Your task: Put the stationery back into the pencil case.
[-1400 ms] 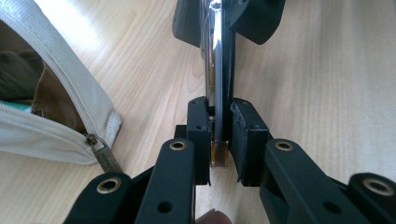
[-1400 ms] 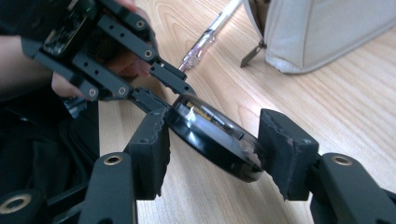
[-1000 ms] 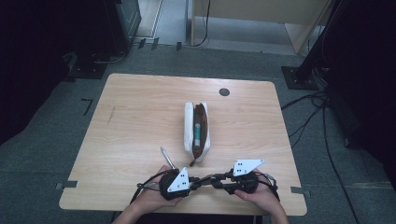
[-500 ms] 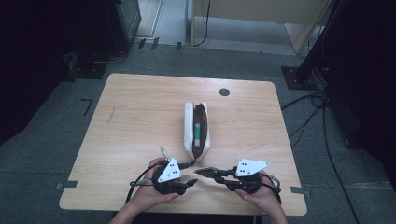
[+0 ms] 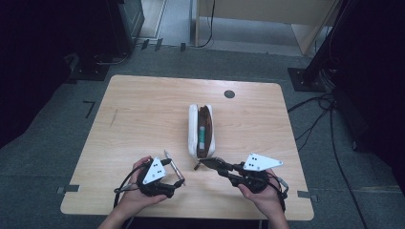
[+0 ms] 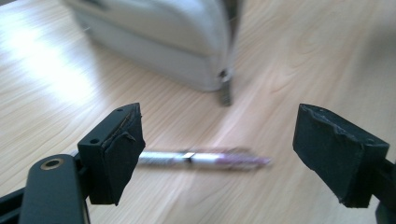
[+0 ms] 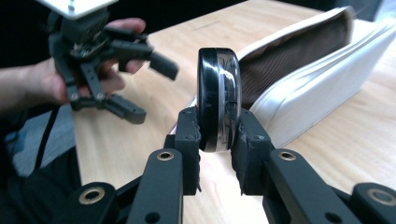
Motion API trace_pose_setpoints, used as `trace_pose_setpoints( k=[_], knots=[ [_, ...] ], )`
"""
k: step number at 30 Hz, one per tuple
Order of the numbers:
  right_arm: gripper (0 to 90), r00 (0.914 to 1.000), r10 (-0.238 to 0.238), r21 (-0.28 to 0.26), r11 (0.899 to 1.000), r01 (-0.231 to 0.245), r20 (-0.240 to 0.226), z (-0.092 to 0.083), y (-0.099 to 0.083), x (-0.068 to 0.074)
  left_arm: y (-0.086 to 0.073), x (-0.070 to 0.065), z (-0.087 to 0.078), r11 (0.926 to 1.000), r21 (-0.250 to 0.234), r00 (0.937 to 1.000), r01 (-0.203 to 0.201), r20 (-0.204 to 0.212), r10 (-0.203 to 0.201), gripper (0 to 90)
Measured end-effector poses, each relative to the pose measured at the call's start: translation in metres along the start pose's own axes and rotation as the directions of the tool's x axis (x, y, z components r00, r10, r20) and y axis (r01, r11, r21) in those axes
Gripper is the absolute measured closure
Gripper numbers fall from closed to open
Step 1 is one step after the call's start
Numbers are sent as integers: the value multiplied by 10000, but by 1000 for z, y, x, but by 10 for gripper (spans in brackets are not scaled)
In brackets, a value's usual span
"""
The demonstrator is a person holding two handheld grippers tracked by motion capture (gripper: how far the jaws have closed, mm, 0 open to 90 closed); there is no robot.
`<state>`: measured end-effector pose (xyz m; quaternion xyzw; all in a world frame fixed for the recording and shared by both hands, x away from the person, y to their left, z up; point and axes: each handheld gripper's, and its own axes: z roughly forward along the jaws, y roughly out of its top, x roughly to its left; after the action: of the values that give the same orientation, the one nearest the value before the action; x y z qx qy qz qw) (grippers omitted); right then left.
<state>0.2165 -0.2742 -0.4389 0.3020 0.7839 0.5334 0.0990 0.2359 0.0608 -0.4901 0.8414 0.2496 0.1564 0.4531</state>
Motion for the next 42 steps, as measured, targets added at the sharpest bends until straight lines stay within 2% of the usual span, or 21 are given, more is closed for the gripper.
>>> trace_pose_setpoints(
  k=[4, 9, 13, 15, 18, 20, 23, 26, 28, 30, 32, 38, 41, 42],
  knots=[
    [744, 9972, 248, -196, 9995, -234, 710, 1, 11, 1, -9, 11, -6, 9993, 222, 9981, 302, -544, -290, 147],
    [745, 9867, 899, -596, 9948, -825, 1352, 5, 21, 0, -20, 26, -12, 9952, 494, 9899, 841, -1186, -778, 134],
    [745, 9723, 1064, -704, 9931, -936, 2084, 13, 31, 3, -29, 39, -16, 9875, 773, 9753, 1371, -1848, -1210, 124],
    [745, 9578, 1166, -847, 9916, -975, 2627, 19, 36, 7, -32, 45, -18, 9838, 780, 9663, 1616, -2148, -1417, 124],
    [745, 9442, 1361, -878, 9895, -1148, 2998, 27, 41, 10, -37, 52, -20, 9759, 853, 9480, 2011, -2677, -1720, 118],
    [745, 9346, 1462, -908, 9882, -1231, 3243, 34, 44, 11, -39, 56, -20, 9714, 997, 9380, 2156, -2976, -1777, 113],
    [744, 9227, 1570, -936, 9868, -1322, 3522, 44, 48, 12, -42, 61, -22, 9647, 1017, 9297, 2427, -3085, -2014, 105],
    [744, 9052, 1606, -860, 9867, -1377, 3935, 53, 51, 13, -44, 63, -22, 9633, 1077, 9217, 2461, -3333, -1982, 105],
    [744, 8932, 1739, -848, 9847, -1523, 4147, 58, 51, 11, -45, 65, -23, 9589, 1093, 9197, 2619, -3295, -2136, 106],
    [744, 8772, 1813, -834, 9834, -1610, 4445, 62, 51, 9, -45, 65, -23, 9593, 1135, 9184, 2585, -3369, -2076, 108],
    [744, 8663, 1811, -702, 9833, -1678, 4655, 66, 51, 7, -46, 66, -23, 9576, 1141, 9161, 2647, -3399, -2127, 116],
    [744, 8582, 1714, -294, 9833, -1798, 4839, 79, 50, 6, -47, 65, -21, 9582, 1213, 9163, 2592, -3445, -2043, 121],
    [744, 8388, 1469, -53, 9856, -1693, 5243, 87, 51, 8, -47, 64, -21, 9582, 1243, 9174, 2577, -3427, -2023, 123],
    [744, 8371, 1415, 1, 9860, -1668, 5283, 88, 52, 8, -47, 64, -21, 9586, 1257, 9180, 2555, -3427, -1997, 124]
  ],
)
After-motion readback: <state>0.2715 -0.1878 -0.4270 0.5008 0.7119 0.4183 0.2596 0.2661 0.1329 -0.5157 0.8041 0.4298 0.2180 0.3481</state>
